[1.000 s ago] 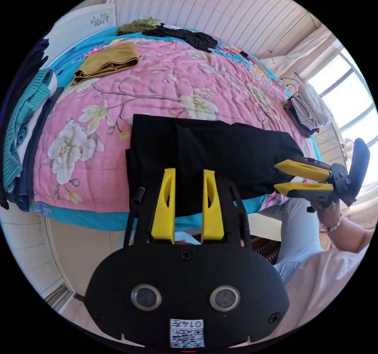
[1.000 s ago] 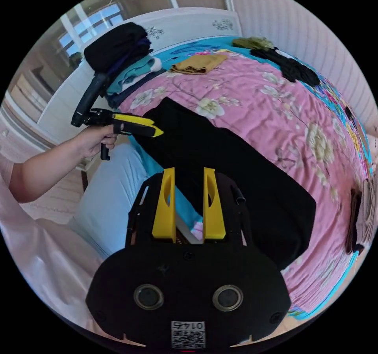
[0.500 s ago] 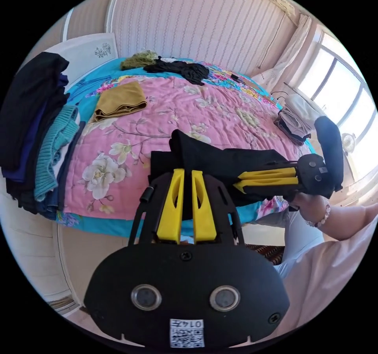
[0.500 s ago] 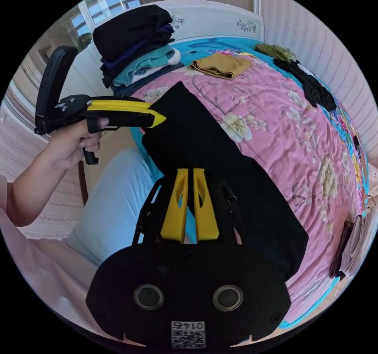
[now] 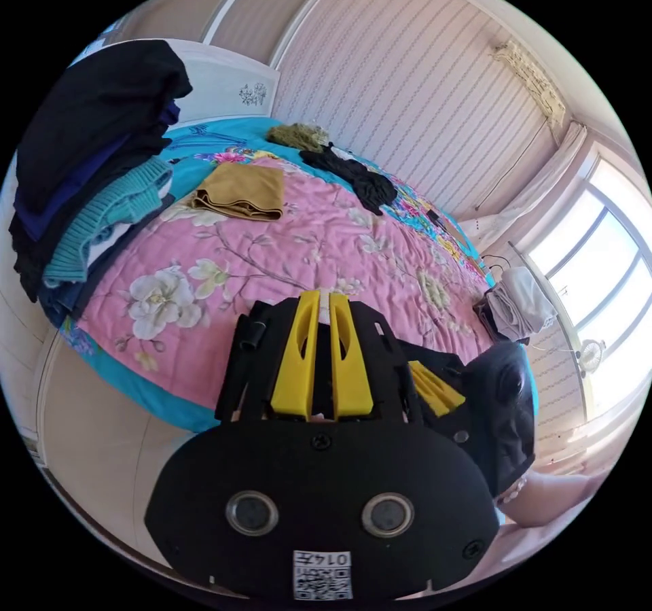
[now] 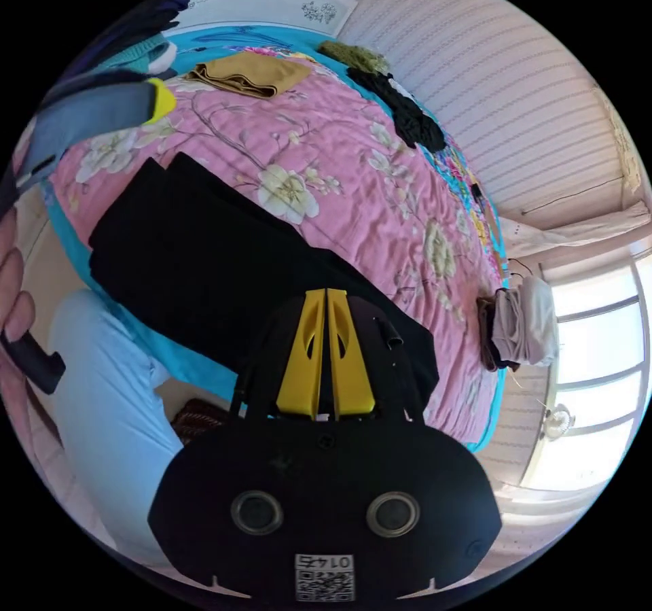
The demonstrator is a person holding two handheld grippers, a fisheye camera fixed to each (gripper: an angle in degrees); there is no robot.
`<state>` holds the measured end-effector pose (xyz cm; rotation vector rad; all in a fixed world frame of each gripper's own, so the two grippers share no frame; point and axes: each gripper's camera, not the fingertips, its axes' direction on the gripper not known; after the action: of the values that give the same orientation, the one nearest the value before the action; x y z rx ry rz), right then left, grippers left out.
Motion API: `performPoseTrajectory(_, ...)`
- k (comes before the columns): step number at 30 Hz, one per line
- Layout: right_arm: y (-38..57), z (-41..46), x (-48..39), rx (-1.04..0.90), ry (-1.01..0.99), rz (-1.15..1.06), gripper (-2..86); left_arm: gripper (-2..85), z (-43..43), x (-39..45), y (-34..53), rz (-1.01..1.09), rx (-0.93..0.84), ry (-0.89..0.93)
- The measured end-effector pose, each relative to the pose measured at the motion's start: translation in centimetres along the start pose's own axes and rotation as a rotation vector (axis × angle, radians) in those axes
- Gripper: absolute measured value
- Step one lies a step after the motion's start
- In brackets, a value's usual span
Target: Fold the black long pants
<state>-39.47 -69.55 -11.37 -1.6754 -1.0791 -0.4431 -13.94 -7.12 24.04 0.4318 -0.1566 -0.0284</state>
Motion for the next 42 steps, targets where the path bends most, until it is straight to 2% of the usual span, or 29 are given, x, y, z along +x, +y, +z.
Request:
performPoseTrajectory(2, 0.5, -0.2, -1.4, -0.024, 0.099, 0.012, -0.7, -0.3, 0.9, 1.0, 0.1, 0.004, -0.006, 0.022)
performPoseTrajectory(6, 0.6, -0.8, -1.8, -0.074, 0.097, 0.071, -0.9, -0.9, 1.8, 1.4, 0.6, -0.061, 0.005, 0.132)
performPoseTrajectory(9, 0.7, -1.1, -1.9, -0.094, -0.017, 0.040, -0.9, -1.0, 1.8, 2.2, 1.0, -0.039, 0.052, 0.194)
performPoseTrajectory(10, 0.8, -1.1, -1.9, -0.081, -0.111, 0.041, -0.9, -1.0, 1.8, 2.4, 1.1, -0.037, 0.059, 0.196)
performPoseTrajectory(14, 1.4, -0.8, -1.7, -0.015, -0.200, 0.186, -0.9, -1.0, 2.0, 3.9, 1.7, 0.005, 0.085, 0.200)
performPoseTrajectory(22, 1.6, 0.5, -1.7, -0.058, -0.239, 0.251, -0.9, -1.0, 3.2, 5.6, 2.0, 0.054, 0.087, 0.097)
performPoseTrajectory(28, 1.1, 1.0, -0.9, -0.065, -0.255, 0.285, -0.9, -1.0, 4.0, 6.7, 1.1, 0.080, 0.041, 0.131)
performPoseTrajectory(30, 0.8, 1.0, -0.2, -0.079, -0.277, 0.264, -0.9, -1.0, 3.9, 6.7, 0.7, 0.030, 0.055, 0.138)
performPoseTrajectory(32, 0.1, 1.1, 0.9, -0.126, -0.311, 0.140, -1.0, -1.0, 3.3, 6.4, 0.3, 0.015, 0.068, 0.122)
performPoseTrajectory(34, 0.1, 1.6, 2.6, -0.162, -0.409, 0.136, -1.0, -0.9, 2.7, 6.1, 0.2, 0.060, 0.040, 0.110)
performPoseTrajectory(36, 0.2, 2.3, 4.6, -0.172, -0.491, 0.184, -1.0, -0.8, 2.8, 6.2, 1.4, 0.193, -0.077, 0.079)
performPoseTrajectory(39, 0.3, 3.1, 6.8, -0.150, -0.383, 0.268, -1.0, -0.3, 3.9, 7.1, 4.4, 0.292, -0.225, 0.067)
performPoseTrajectory(42, -0.2, 4.9, 7.3, -0.252, -0.455, 0.281, -1.0, 0.3, 6.5, 8.3, 7.4, 0.361, -0.360, -0.007)
